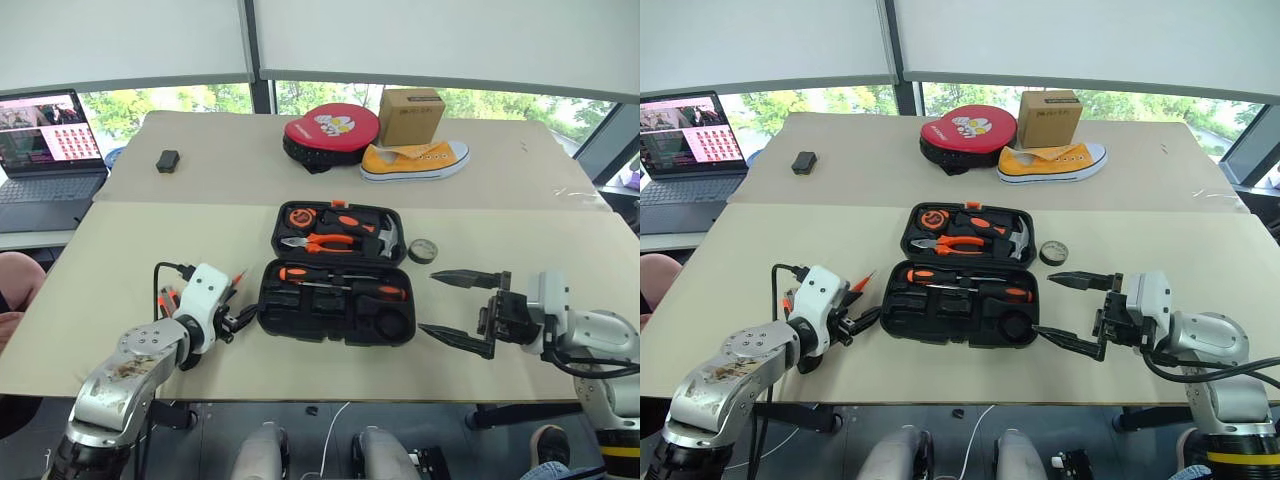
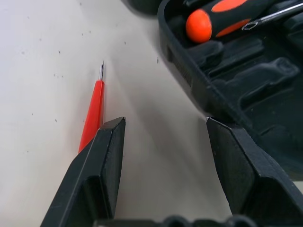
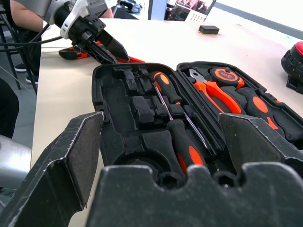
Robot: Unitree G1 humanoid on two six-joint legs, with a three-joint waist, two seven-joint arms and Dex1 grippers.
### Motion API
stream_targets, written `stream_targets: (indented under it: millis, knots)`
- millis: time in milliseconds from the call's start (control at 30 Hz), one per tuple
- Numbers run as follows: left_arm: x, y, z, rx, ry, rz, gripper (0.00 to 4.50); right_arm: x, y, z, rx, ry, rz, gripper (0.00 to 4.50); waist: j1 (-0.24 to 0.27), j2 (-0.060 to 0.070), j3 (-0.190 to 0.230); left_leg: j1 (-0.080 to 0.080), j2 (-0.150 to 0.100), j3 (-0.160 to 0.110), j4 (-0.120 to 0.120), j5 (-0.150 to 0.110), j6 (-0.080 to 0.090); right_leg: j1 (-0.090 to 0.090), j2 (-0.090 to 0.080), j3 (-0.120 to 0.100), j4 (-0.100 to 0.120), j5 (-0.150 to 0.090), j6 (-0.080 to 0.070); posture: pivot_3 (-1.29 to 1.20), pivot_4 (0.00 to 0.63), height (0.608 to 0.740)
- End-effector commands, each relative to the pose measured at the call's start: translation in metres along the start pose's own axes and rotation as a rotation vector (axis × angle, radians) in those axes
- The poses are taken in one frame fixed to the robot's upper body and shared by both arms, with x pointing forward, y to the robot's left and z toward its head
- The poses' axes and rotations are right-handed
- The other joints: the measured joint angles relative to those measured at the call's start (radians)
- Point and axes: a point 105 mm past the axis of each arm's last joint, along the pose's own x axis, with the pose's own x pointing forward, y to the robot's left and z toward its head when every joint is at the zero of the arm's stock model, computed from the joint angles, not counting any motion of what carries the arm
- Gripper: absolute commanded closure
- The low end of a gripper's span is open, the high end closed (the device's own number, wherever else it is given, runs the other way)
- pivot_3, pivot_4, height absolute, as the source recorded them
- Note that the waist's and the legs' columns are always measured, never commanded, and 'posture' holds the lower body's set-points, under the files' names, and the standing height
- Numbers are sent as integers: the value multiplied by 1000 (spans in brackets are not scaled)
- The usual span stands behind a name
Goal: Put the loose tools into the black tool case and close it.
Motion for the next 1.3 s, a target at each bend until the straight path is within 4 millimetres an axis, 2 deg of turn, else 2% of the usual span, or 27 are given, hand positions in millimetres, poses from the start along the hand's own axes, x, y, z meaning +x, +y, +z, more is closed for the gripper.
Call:
stream_targets:
  millis: [33,433,733,1033,1133,1267,1300]
  knots:
    - [-4,11,2,28,-8,46,1595,2,-3,12,-43,-33,-8,0,0,0,0,0,0,0,0,0,0,0,0,0,0,0,0,0,150,740]
    - [-11,16,16,67,-150,69,1595,4,-7,12,-49,-33,4,0,0,0,0,0,0,0,0,0,0,0,-1,0,0,0,0,0,150,740]
    - [-15,44,1,-26,-28,204,1595,8,-8,11,-46,-36,15,0,0,0,0,0,0,0,0,0,0,0,0,0,1,0,0,0,150,740]
    - [5,28,-12,-104,79,70,1595,9,-6,11,-47,-40,16,0,3,0,0,1,0,0,1,0,0,1,0,-1,2,0,0,0,150,740]
    - [6,28,-15,-70,119,68,2384,10,-4,11,-46,-42,17,0,3,0,0,2,0,0,1,0,0,2,0,0,2,0,0,0,150,740]
    - [1,30,-24,-70,173,68,3868,9,-4,10,-45,-42,10,0,0,0,0,6,0,0,1,0,0,6,0,0,1,0,0,0,150,740]
    - [0,30,-25,-69,175,69,4010,8,-3,10,-45,-41,7,0,-1,1,0,7,0,-1,1,0,0,7,0,0,1,0,0,0,150,740]
